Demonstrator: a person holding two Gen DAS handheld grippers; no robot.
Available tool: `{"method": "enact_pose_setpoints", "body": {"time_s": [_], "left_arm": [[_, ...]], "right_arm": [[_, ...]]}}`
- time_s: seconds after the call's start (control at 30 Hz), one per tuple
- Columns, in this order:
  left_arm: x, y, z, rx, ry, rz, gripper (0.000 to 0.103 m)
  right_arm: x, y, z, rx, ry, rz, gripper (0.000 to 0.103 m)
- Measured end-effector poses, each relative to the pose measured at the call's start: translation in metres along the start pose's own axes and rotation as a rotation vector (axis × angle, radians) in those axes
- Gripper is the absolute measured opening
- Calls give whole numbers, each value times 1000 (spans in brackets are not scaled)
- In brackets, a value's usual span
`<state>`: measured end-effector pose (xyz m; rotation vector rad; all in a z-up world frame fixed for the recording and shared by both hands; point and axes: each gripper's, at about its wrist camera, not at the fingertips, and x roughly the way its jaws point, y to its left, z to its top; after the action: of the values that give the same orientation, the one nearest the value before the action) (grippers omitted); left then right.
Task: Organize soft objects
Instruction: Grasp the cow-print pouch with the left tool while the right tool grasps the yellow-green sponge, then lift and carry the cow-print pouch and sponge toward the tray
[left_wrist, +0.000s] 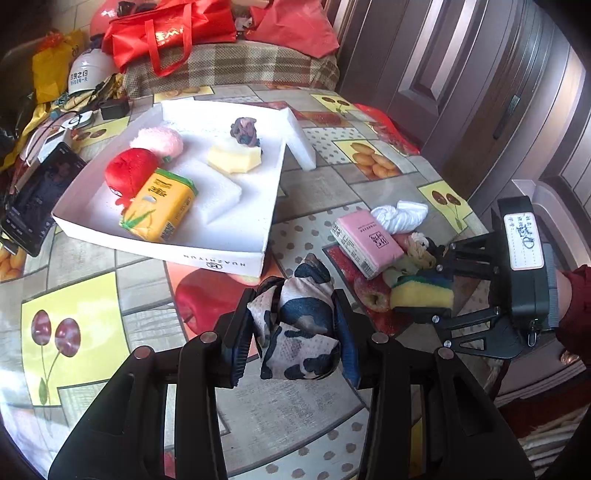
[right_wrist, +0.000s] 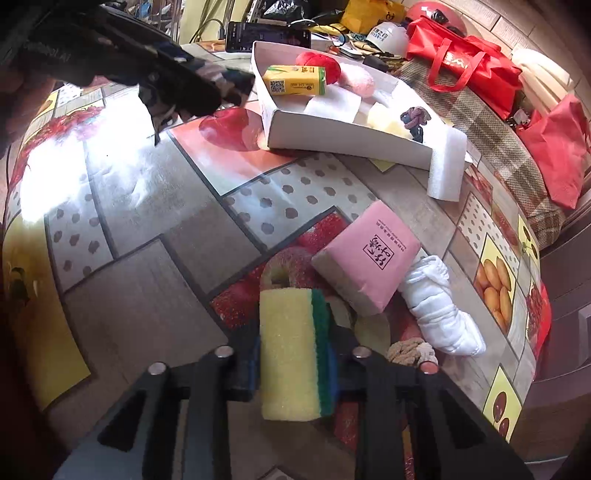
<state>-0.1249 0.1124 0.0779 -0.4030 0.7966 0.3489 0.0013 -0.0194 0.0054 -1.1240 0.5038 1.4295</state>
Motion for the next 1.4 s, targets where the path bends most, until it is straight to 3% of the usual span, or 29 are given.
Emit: {"method": "enact_pose_setpoints", "body": {"time_s": [0.1, 0.2, 0.27, 0.43, 0.53, 0.63, 0.8, 1.4], "left_arm": [[-31, 10, 14, -16, -75, 30, 40], [-76, 24, 43, -56, -182, 56, 40], [-113, 31, 73, -63, -278, 90, 40], [-219, 22, 147, 30, -560, 211, 40], [-269, 15, 164, 72, -692, 263, 40], [-297, 20, 163, 72, -748, 268, 40], [-304, 36, 151, 53, -749, 234, 40], [-281, 50, 160, 36, -710, 179, 40]], "right_arm": [[-32, -12, 9, 96, -95, 23, 25], [-85, -37, 27, 230, -265, 17, 26], [-126, -60, 41, 324, -400, -26, 26], [-226, -112, 70, 543, -732, -122, 26], [-280, -131, 80, 633, -905, -141, 26], [-316, -135, 85, 677, -1020, -155, 26], [-331, -122, 94, 687, -1083, -147, 26], [-296, -116, 123, 690, -1004, -94, 26]]}}
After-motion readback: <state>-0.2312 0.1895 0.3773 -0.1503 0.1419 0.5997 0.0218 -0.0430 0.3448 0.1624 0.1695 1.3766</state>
